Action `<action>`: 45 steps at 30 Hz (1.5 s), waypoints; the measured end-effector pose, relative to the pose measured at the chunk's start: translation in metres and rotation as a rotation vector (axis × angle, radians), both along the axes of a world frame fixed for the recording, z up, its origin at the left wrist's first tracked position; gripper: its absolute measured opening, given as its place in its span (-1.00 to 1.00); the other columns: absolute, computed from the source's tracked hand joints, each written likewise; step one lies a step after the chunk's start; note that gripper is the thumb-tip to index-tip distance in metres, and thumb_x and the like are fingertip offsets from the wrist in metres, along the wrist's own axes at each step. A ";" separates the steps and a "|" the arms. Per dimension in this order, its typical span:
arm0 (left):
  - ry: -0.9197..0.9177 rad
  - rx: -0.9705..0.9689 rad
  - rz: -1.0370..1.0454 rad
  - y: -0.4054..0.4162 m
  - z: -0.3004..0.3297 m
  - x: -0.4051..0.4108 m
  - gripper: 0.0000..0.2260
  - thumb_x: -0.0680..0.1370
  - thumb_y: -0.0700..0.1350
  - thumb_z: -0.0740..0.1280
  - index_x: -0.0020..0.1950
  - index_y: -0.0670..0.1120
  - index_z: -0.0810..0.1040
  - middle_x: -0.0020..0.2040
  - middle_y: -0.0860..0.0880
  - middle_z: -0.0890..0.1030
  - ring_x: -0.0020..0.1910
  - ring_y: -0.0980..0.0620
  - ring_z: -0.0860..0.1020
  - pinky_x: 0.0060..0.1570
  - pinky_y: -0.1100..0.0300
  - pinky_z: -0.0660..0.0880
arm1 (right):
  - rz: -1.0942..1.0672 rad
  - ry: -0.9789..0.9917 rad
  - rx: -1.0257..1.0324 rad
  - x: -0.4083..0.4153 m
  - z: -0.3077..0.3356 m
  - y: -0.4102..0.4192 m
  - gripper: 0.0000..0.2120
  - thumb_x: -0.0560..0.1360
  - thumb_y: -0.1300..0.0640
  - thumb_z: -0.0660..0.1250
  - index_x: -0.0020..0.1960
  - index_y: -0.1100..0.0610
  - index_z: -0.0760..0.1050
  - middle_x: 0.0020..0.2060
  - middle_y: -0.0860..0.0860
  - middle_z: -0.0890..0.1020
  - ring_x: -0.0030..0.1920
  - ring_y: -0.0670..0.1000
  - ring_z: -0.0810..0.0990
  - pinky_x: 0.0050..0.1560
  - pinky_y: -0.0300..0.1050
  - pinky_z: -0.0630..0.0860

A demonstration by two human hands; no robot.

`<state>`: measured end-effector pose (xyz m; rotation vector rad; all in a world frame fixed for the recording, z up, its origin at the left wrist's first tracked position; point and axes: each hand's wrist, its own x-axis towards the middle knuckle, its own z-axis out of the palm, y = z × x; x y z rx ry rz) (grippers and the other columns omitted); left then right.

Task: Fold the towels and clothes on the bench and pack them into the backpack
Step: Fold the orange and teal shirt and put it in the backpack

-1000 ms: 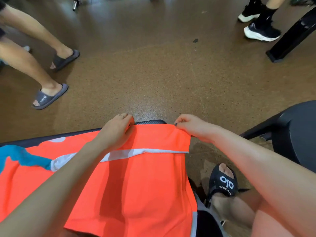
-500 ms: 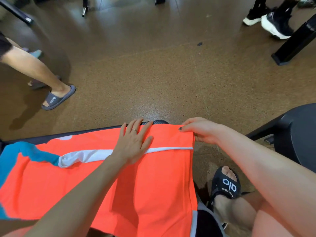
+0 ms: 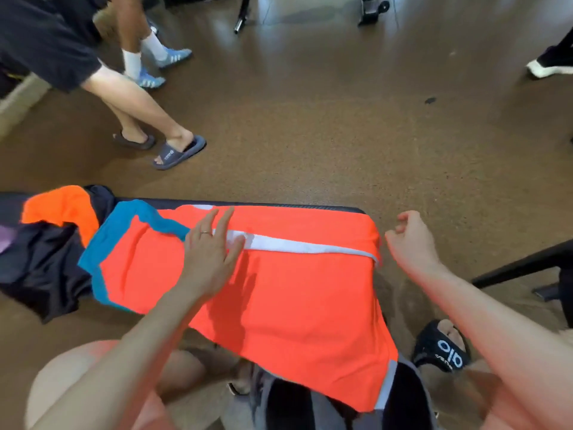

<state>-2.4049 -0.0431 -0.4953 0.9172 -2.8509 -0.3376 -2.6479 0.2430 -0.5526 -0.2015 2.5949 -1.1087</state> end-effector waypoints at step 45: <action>0.288 1.160 0.876 -0.061 -0.029 0.252 -0.79 0.50 -0.04 0.43 0.12 0.03 0.59 0.05 -0.02 0.68 0.03 -0.07 0.64 0.08 0.01 0.56 | 0.832 -0.245 0.012 0.391 0.022 -0.209 -0.39 0.31 -0.05 0.46 0.28 0.05 0.33 0.15 0.06 0.45 0.19 0.11 0.47 0.17 0.05 0.47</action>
